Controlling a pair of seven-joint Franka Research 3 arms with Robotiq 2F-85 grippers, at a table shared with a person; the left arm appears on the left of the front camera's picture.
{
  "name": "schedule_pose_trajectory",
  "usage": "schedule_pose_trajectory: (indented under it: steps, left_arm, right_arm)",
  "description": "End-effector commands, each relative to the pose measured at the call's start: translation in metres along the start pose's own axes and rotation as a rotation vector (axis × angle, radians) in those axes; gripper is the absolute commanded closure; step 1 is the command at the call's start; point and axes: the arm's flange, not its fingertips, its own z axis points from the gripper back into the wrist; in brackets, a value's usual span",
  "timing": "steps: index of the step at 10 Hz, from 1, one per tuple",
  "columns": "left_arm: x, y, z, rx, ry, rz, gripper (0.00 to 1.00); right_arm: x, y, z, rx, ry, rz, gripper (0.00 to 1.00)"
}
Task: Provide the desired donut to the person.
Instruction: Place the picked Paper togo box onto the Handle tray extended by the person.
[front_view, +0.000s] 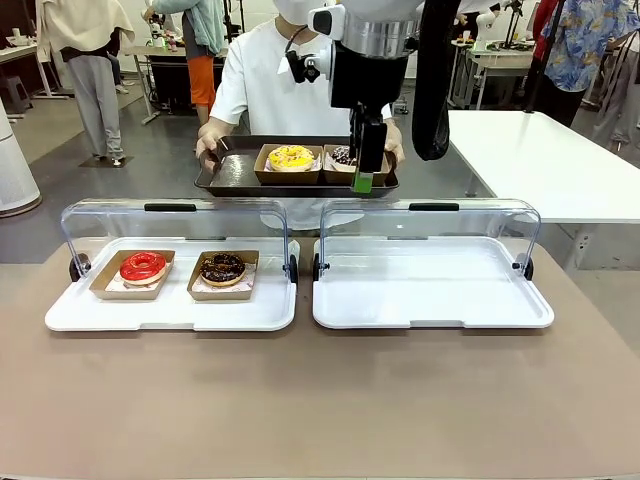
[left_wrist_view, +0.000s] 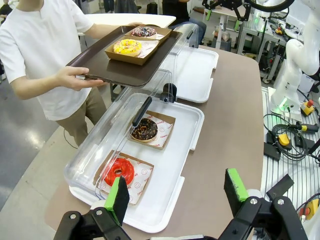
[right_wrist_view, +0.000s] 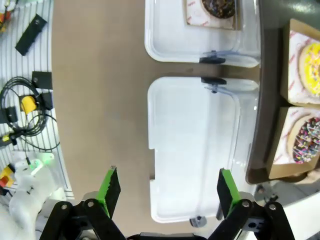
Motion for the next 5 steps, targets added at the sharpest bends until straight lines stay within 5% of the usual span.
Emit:
schedule_pose_trajectory:
  steps: [1,5]
  left_arm:
    - [0.0013,-0.0015,0.0010,-0.003,-0.002,-0.003,0.00]
    - [0.0013,-0.0015,0.0010,-0.003,-0.002,-0.003,0.00]
  right_arm:
    - [0.0074,-0.0045,0.0037,0.011,0.012,-0.006,0.00]
    - [0.0074,-0.0045,0.0037,0.011,0.012,-0.006,0.00]
